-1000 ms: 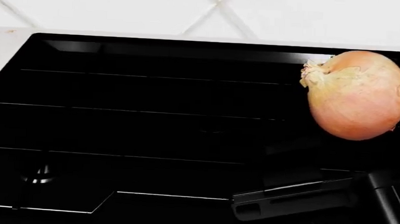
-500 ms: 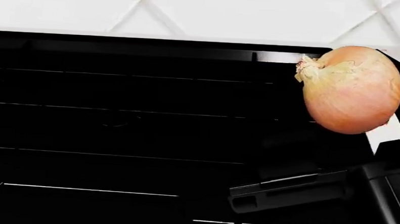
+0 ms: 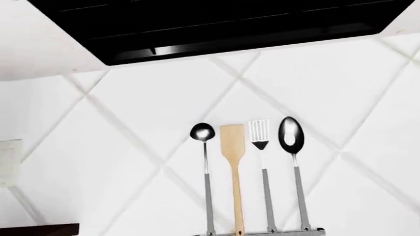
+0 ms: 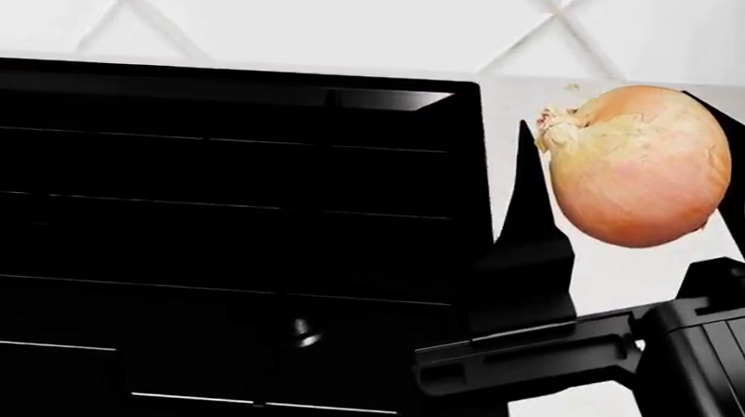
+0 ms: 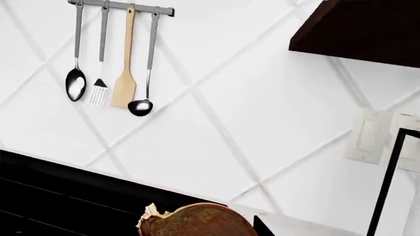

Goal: Place the avocado, onion, tomato and bell pepper on the cutting board.

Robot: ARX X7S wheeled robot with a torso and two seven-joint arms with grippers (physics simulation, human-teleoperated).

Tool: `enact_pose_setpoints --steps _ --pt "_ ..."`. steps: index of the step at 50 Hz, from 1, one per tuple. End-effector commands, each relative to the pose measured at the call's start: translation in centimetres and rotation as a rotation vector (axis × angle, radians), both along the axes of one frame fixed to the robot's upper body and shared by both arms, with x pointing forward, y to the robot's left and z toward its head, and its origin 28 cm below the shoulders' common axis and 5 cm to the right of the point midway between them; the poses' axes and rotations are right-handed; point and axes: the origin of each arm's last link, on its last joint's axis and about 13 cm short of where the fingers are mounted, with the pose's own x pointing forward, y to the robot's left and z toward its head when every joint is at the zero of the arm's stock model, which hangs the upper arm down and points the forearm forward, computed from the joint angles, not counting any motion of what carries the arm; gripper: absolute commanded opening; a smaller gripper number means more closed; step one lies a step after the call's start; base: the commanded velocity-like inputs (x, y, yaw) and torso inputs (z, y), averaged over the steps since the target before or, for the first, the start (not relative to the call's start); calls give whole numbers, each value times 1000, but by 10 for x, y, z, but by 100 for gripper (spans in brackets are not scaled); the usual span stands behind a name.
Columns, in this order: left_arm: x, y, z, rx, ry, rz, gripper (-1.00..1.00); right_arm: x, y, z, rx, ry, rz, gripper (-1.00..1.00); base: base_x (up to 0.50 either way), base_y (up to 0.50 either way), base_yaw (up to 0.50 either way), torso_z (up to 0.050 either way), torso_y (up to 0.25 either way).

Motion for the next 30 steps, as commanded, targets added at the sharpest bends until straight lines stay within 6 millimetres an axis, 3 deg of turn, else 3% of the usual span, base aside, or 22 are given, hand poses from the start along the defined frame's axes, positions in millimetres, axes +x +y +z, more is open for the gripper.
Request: enact_pose_setpoints --steps 1,30 --pt "-1 0 1 -6 -53 -18 100 0 2 4 14 -72 50 -100 0 -500 0 0 0" --pt "-5 2 5 -12 -72 -17 100 -2 4 8 -4 -75 61 -100 0 -500 0 0 0"
